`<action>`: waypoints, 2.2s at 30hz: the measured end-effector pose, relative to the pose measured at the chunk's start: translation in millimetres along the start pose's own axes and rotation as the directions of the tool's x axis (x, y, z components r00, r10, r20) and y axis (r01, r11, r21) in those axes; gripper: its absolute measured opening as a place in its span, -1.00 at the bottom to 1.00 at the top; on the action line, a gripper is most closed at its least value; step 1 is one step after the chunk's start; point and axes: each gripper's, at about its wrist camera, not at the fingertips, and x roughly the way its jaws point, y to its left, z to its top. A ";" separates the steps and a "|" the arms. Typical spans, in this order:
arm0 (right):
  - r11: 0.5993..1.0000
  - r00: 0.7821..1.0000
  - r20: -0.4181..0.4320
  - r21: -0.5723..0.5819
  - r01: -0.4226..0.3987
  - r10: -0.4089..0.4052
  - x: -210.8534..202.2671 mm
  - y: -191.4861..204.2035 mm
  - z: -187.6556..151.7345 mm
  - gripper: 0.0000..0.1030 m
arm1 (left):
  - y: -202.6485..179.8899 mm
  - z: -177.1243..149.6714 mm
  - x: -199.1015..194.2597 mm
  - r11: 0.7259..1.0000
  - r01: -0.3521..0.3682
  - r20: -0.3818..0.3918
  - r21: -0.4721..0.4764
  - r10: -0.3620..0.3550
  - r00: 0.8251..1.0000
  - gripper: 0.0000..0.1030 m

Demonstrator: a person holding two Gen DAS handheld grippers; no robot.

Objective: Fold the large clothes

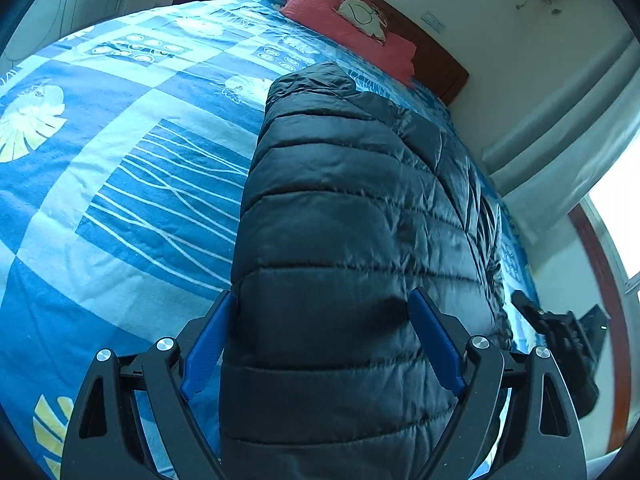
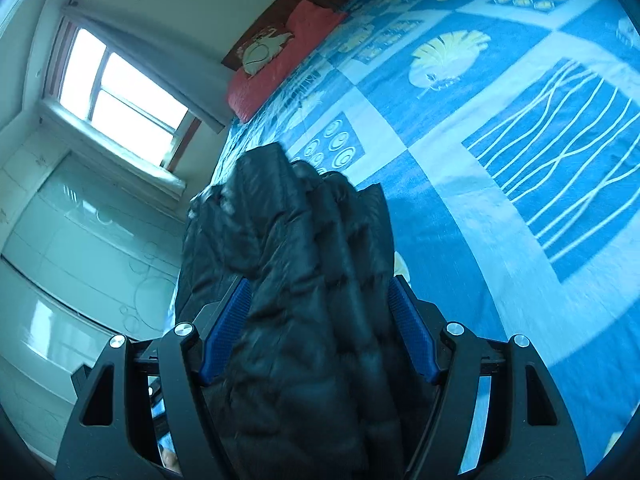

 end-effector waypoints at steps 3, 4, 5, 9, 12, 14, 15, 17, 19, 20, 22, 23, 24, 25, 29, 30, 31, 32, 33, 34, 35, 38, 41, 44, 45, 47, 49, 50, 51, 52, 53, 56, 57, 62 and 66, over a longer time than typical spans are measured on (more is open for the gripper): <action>0.994 0.998 0.008 -0.093 0.062 -0.061 -11.8 17.4 -14.7 0.38 | -3.0 -7.4 -6.3 1.000 -0.019 0.001 0.008 0.019 1.000 0.66; 0.987 0.996 0.013 -0.132 0.087 -0.086 -16.1 24.3 -21.7 0.38 | -4.3 -9.9 -8.6 1.000 -0.028 0.002 0.014 0.028 1.000 0.66; 0.982 0.995 0.015 -0.160 0.101 -0.100 -18.9 29.6 -26.5 0.38 | -5.7 -13.1 -11.7 0.999 -0.037 0.003 0.022 0.037 0.999 0.66; 0.961 0.989 0.026 -0.234 0.149 -0.147 -29.0 45.1 -41.6 0.38 | -12.8 -21.8 -22.0 0.996 -0.065 0.019 0.053 0.064 0.998 0.66; 0.940 0.982 0.037 -0.286 0.187 -0.184 -36.9 53.8 -55.0 0.38 | -21.7 -31.7 -30.0 0.990 -0.102 0.044 0.102 0.098 0.994 0.66; 0.925 0.976 0.051 -0.313 0.217 -0.212 -43.4 58.3 -63.1 0.38 | -27.8 -41.4 -36.2 0.979 -0.148 0.067 0.142 0.140 0.988 0.66; 0.919 0.973 0.055 -0.320 0.228 -0.223 -43.4 59.5 -65.2 0.38 | -29.5 -44.9 -38.5 0.975 -0.162 0.074 0.154 0.152 0.986 0.66; 0.909 0.967 0.065 -0.331 0.254 -0.247 -50.5 62.4 -72.3 0.38 | -34.7 -53.0 -45.3 0.965 -0.190 0.090 0.178 0.177 0.980 0.66; 0.904 0.963 0.075 -0.334 0.267 -0.258 -59.1 64.1 -79.1 0.39 | -40.2 -62.7 -57.3 0.959 -0.204 0.116 0.199 0.184 0.976 0.66; 0.902 0.962 0.079 -0.335 0.272 -0.261 -61.3 64.8 -80.5 0.39 | -42.1 -65.3 -61.8 0.956 -0.208 0.128 0.205 0.184 0.975 0.66; 0.896 0.959 0.089 -0.340 0.284 -0.270 -69.5 67.2 -84.9 0.43 | -49.0 -71.4 -76.7 0.949 -0.227 0.165 0.220 0.193 0.967 0.66; 0.891 0.956 0.097 -0.345 0.295 -0.278 -75.1 69.8 -87.9 0.46 | -52.5 -73.8 -84.3 0.945 -0.238 0.183 0.226 0.199 0.963 0.66; 0.886 0.953 0.111 -0.350 0.304 -0.284 -81.4 72.7 -90.6 0.53 | -54.8 -74.9 -89.4 0.941 -0.248 0.197 0.231 0.204 0.959 0.66; 0.882 0.951 0.120 -0.354 0.310 -0.286 -85.6 74.6 -92.4 0.55 | -57.5 -76.4 -94.7 0.937 -0.259 0.211 0.236 0.210 0.955 0.66; 0.871 0.944 0.144 -0.366 0.329 -0.296 -107.6 83.3 -101.4 0.57 | -69.8 -87.3 -120.7 0.916 -0.303 0.266 0.263 0.233 0.935 0.66; 0.870 0.945 0.147 -0.368 0.327 -0.293 -112.1 85.3 -103.5 0.57 | -72.1 -91.1 -126.0 0.913 -0.308 0.275 0.268 0.234 0.933 0.66; 0.870 0.945 0.150 -0.370 0.326 -0.291 -116.1 87.4 -105.6 0.57 | -74.5 -94.3 -131.2 0.911 -0.311 0.283 0.272 0.234 0.930 0.66; 0.867 0.944 0.156 -0.376 0.328 -0.290 -121.2 90.2 -108.8 0.58 | -77.0 -97.3 -135.8 0.909 -0.314 0.289 0.274 0.233 0.928 0.66; 0.864 0.943 0.163 -0.381 0.330 -0.289 -125.5 92.7 -110.9 0.58 | -77.9 -99.7 -139.2 0.910 -0.312 0.291 0.274 0.231 0.928 0.67; 0.860 0.942 0.172 -0.386 0.334 -0.289 -129.4 95.1 -112.8 0.59 | -79.0 -101.1 -142.1 0.911 -0.309 0.291 0.273 0.228 0.929 0.67; 0.855 0.939 0.184 -0.393 0.340 -0.289 -134.3 98.1 -115.3 0.59 | -80.2 -103.5 -146.6 0.913 -0.304 0.290 0.271 0.224 0.931 0.67; 0.839 0.934 0.212 -0.414 0.353 -0.288 -145.5 106.3 -121.6 0.63 | -83.5 -108.5 -156.3 0.914 -0.307 0.295 0.267 0.225 0.928 0.67; 0.828 0.929 0.235 -0.427 0.364 -0.287 -154.4 111.6 -127.0 0.69 | -88.0 -113.2 -165.5 0.912 -0.309 0.314 0.270 0.221 0.924 0.67; 0.828 0.930 0.235 -0.430 0.360 -0.282 -160.7 113.6 -129.6 0.69 | -91.6 -118.3 -171.5 0.911 -0.314 0.318 0.268 0.224 0.921 0.67; 0.829 0.931 0.237 -0.430 0.358 -0.279 -162.7 113.8 -130.9 0.69 | -92.9 -120.5 -173.8 0.911 -0.314 0.318 0.269 0.224 0.921 0.67; 0.829 0.930 0.242 -0.429 0.359 -0.277 -166.0 115.2 -132.9 0.69 | -94.6 -123.9 -177.0 0.910 -0.313 0.321 0.272 0.220 0.921 0.67; 0.829 0.930 0.246 -0.431 0.358 -0.273 -170.0 115.8 -135.0 0.69 | -97.4 -127.6 -180.4 0.904 -0.320 0.328 0.282 0.223 0.918 0.67; 0.828 0.930 0.248 -0.432 0.358 -0.272 -171.3 116.1 -136.1 0.69 | -97.8 -128.4 -181.4 0.903 -0.322 0.330 0.285 0.223 0.917 0.67; 0.827 0.929 0.249 -0.433 0.358 -0.273 -172.3 116.6 -137.0 0.69 | -98.9 -129.5 -183.0 0.902 -0.322 0.333 0.287 0.221 0.917 0.67; 0.827 0.930 0.248 -0.435 0.358 -0.272 -173.2 117.0 -138.1 0.69 | -100.0 -130.5 -184.2 0.903 -0.321 0.335 0.287 0.220 0.916 0.67; 0.826 0.930 0.248 -0.436 0.357 -0.271 -174.0 117.7 -139.8 0.69 | -101.0 -131.4 -186.2 0.904 -0.320 0.339 0.285 0.218 0.915 0.67; 0.822 0.929 0.250 -0.442 0.359 -0.271 -175.9 119.1 -142.4 0.69 | -103.0 -133.6 -189.0 0.903 -0.319 0.345 0.286 0.213 0.914 0.67; 0.821 0.929 0.251 -0.444 0.360 -0.272 -176.4 119.5 -143.0 0.69 | -102.9 -133.9 -188.8 0.903 -0.319 0.345 0.286 0.214 0.914 0.67; 0.808 0.925 0.265 -0.460 0.369 -0.272 -180.3 125.1 -147.3 0.69 | -104.0 -136.6 -191.7 0.905 -0.318 0.347 0.284 0.212 0.914 0.67; 0.803 0.924 0.268 -0.467 0.371 -0.271 -181.1 127.6 -150.3 0.70 | -103.8 -136.4 -192.0 0.905 -0.317 0.346 0.285 0.211 0.914 0.67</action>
